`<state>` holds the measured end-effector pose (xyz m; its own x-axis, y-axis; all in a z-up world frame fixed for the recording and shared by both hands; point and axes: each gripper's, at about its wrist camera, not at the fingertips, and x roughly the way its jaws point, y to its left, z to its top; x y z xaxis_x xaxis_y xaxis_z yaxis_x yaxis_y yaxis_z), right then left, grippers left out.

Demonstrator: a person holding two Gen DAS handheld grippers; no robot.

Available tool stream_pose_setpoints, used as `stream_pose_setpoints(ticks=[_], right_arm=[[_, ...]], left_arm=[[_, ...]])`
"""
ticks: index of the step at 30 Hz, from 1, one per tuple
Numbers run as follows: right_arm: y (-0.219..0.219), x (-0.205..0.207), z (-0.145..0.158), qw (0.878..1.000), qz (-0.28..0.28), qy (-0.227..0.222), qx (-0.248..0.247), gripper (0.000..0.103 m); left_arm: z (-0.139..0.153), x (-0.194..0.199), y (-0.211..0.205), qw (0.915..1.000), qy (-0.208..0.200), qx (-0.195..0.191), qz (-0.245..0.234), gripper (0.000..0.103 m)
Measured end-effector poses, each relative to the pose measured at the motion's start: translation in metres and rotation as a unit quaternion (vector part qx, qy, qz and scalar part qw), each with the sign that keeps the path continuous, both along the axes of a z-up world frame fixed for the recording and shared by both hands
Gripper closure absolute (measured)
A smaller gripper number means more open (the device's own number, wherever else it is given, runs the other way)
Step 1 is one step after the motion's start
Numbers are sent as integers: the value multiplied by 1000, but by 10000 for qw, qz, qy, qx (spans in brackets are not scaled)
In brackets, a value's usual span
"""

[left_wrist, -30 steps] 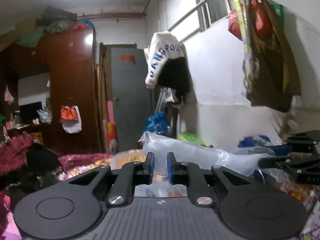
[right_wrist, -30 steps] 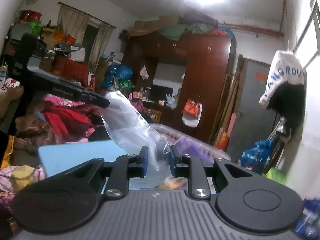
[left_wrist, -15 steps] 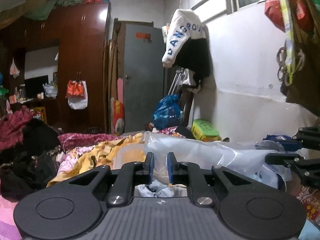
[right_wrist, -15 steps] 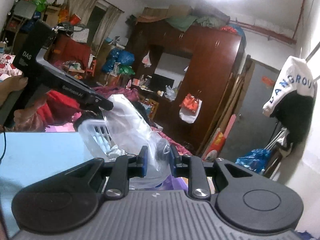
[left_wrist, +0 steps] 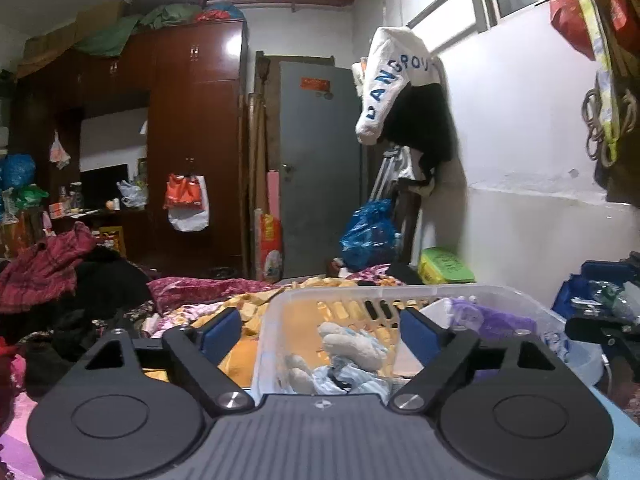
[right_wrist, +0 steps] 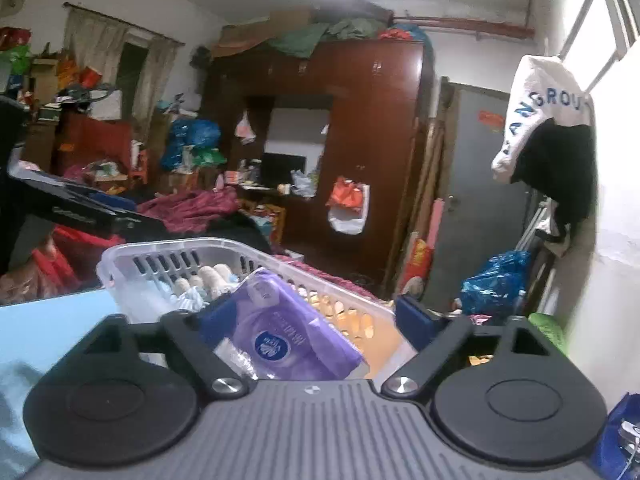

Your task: Organize objects

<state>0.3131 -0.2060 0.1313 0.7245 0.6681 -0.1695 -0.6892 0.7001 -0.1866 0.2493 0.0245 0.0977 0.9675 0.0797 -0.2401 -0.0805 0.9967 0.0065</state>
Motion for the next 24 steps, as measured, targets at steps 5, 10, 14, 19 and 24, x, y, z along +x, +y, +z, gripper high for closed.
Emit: stream_pose_setpoints(ticks=[5,10,14,19,24], right_arm=[[-2,1,-3,9995,132,195,187,0],[2,5,-2,9985,239,402,291,0],[3,6,-4,9983,298,438,242,0],[-1,9,0,9971,379,580,330,0],[-9,0,11,9948,259,900,393,0]], left_arm=[[-6,-5,-5,9999,14,112,-127,10],[-6,-5,-7,9998,10,140,-155,10],[-7,-6,-9,9996,21,198,-188,10],[-8,-11,-14,9994,60,293,-191,10],[3,-36,-15,9988,-331,240,-282,9]])
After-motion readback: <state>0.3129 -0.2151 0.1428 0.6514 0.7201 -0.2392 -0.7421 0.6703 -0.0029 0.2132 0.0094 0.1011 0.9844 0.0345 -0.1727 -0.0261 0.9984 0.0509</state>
